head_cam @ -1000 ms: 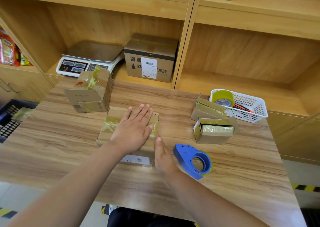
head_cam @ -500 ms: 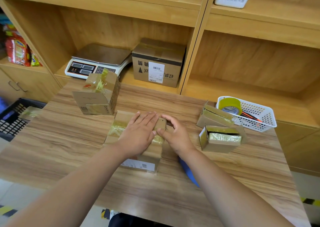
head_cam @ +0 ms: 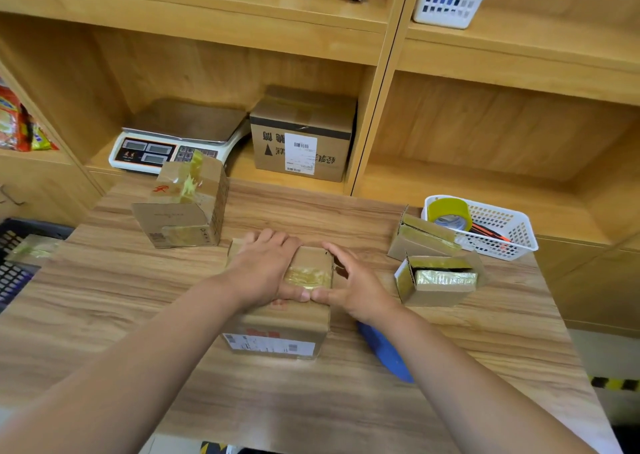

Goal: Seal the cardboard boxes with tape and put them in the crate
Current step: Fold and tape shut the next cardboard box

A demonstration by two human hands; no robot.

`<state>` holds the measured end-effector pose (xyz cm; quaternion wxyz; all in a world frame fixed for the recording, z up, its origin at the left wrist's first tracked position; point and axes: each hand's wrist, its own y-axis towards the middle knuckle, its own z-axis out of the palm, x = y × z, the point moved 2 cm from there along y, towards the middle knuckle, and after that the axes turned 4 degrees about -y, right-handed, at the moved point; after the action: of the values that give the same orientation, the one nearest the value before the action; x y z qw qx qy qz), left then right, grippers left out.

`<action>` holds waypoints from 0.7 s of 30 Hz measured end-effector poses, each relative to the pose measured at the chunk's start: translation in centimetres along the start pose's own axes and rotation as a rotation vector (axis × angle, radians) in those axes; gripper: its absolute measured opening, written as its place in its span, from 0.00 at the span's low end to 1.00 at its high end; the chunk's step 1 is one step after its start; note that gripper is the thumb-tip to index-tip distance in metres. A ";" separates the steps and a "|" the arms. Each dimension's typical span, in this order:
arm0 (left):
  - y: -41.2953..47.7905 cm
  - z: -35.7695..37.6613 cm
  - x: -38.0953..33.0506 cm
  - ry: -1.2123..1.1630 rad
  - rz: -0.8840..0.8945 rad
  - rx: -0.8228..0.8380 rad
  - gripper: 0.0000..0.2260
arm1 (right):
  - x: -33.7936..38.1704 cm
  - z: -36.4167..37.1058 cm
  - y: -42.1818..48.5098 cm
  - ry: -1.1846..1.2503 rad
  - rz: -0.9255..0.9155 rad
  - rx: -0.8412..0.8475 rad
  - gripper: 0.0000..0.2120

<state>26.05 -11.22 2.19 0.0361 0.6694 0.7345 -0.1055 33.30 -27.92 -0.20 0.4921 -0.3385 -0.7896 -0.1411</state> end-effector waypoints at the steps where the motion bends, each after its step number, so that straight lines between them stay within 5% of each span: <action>1: 0.1 0.0 0.1 0.003 0.008 0.007 0.44 | 0.0 0.0 0.0 0.012 0.008 -0.004 0.38; 10: 1.4 -0.8 0.5 -0.046 0.109 0.050 0.37 | 1.4 1.8 1.3 0.017 0.085 -0.270 0.19; 21: 2.5 -0.5 1.2 -0.109 0.234 0.039 0.25 | 0.9 2.1 1.8 -0.123 0.061 -0.339 0.09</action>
<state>28.50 -9.77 2.20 0.0748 0.7443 0.6463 -0.1509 32.81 -25.09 -0.58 0.3829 -0.4483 -0.7724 -0.2362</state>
